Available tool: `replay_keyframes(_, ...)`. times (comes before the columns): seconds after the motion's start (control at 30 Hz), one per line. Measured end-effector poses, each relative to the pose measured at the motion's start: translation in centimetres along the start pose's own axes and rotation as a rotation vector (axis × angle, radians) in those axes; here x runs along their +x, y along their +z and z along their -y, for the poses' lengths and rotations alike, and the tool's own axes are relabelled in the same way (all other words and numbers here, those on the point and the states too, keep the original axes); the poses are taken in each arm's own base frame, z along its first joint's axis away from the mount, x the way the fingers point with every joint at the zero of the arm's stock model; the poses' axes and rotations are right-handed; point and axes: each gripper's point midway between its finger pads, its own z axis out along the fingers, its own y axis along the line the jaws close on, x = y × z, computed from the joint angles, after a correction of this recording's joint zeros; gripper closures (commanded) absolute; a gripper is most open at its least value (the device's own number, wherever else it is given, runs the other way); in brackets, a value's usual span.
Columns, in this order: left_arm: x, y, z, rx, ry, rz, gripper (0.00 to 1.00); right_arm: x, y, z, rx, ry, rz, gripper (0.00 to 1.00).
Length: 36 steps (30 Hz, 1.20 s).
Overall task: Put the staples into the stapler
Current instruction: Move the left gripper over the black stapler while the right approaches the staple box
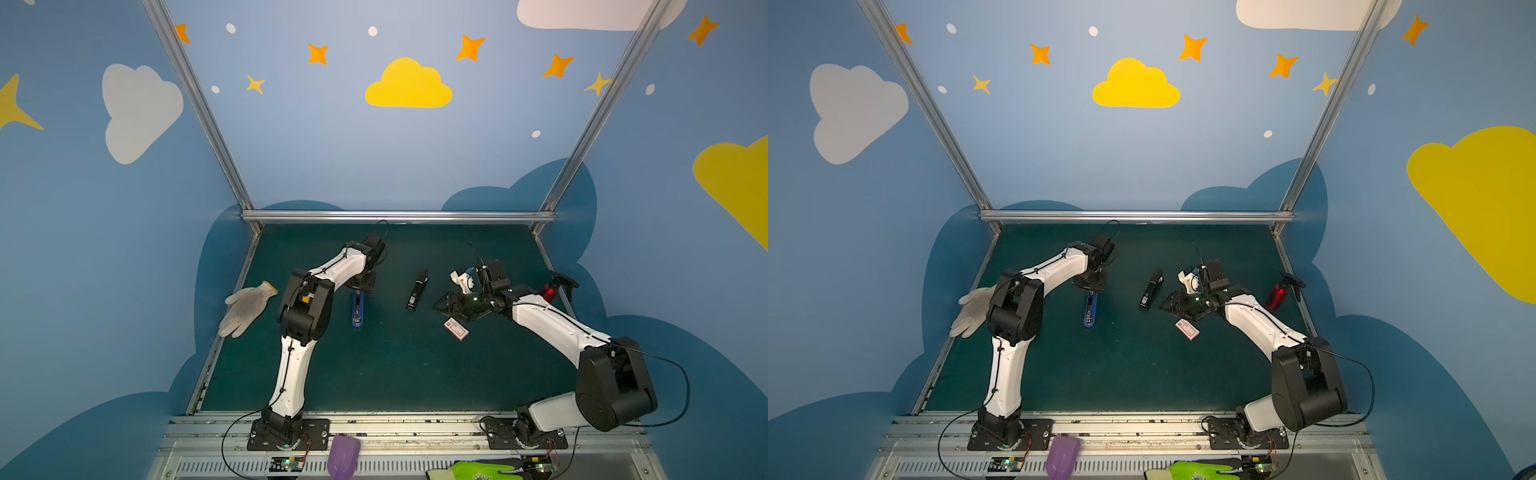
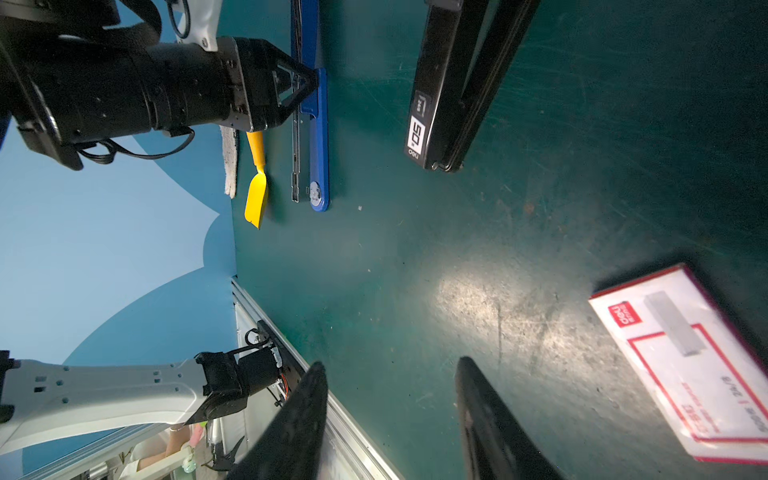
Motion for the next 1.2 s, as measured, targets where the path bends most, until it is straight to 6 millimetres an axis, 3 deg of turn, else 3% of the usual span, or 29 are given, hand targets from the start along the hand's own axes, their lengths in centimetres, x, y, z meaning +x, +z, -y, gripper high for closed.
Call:
replay_keyframes(0.23,0.1,0.2,-1.0,-0.022,-0.015,-0.002,0.55,0.1,-0.4,-0.3,-0.005,-0.008,0.009,0.49)
replay_keyframes(0.43,0.9,-0.1,-1.6,-0.028,-0.038,-0.004,0.48,0.3,-0.8,-0.5,-0.006,-0.015,0.019,0.48)
replay_keyframes(0.53,1.8,-1.2,-1.5,-0.013,-0.044,-0.007,0.44,0.3,-1.1,-0.5,0.001,-0.016,0.027,0.47)
replay_keyframes(0.63,1.4,-3.7,-0.9,0.022,-0.061,0.04,0.35,0.1,-1.6,-0.3,0.014,-0.012,0.042,0.46)
replay_keyframes(0.73,0.8,-6.6,1.0,0.084,-0.062,0.102,0.32,-0.3,-2.2,0.3,0.026,0.003,0.064,0.45)
replay_keyframes(0.93,-1.4,-10.6,7.5,0.244,-0.028,0.188,0.28,-0.5,-3.3,2.4,0.05,0.059,0.101,0.46)
replay_keyframes(1.07,-3.7,-11.5,12.1,0.33,0.003,0.223,0.27,-0.2,-4.1,3.6,0.061,0.091,0.12,0.46)
replay_keyframes(1.2,-5.4,-10.8,15.7,0.374,0.032,0.237,0.26,0.2,-4.6,4.5,0.067,0.114,0.135,0.46)
